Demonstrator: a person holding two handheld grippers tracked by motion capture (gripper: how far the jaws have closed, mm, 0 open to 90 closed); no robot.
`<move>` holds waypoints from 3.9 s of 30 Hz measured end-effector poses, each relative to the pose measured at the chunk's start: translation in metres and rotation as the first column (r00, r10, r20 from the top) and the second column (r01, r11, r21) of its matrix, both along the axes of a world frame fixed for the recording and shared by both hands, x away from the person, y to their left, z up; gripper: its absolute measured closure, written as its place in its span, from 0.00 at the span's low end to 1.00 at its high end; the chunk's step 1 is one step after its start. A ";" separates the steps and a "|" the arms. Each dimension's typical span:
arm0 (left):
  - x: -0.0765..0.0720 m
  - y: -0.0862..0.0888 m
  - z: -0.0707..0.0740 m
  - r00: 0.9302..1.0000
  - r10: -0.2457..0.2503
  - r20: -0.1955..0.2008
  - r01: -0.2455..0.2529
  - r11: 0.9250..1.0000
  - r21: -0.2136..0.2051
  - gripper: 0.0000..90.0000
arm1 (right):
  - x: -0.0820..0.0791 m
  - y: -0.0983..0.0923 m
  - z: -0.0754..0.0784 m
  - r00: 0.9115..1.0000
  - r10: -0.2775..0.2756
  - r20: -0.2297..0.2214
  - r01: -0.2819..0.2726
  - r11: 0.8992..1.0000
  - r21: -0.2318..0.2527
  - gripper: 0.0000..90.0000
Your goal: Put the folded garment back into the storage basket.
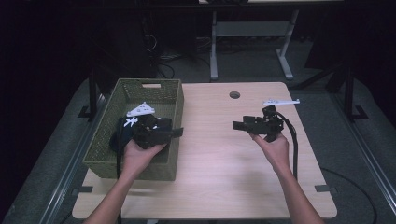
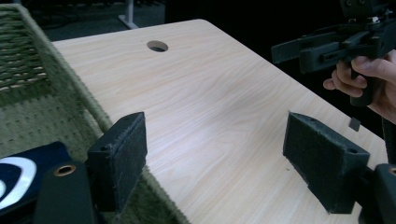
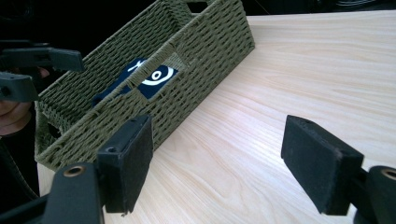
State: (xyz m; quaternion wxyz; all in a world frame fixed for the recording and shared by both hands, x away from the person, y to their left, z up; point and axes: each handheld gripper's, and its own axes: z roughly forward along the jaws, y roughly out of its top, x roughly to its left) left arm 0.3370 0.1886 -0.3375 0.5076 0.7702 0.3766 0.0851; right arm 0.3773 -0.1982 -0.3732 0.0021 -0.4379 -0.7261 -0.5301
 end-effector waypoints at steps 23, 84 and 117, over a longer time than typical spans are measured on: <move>-0.006 -0.056 -0.007 0.997 -0.079 0.001 0.079 0.996 0.030 0.23 | -0.009 -0.034 -0.003 0.999 -0.045 0.014 0.046 0.999 -0.008 0.26; -0.027 -0.147 -0.078 0.991 -0.129 -0.046 0.130 0.991 0.025 0.24 | -0.041 -0.103 -0.052 0.986 -0.154 -0.060 0.153 0.988 -0.015 0.26; -0.062 -0.128 -0.110 0.981 -0.195 0.012 0.191 0.971 0.147 0.24 | -0.078 -0.108 -0.082 0.987 -0.150 -0.054 0.148 0.988 -0.042 0.26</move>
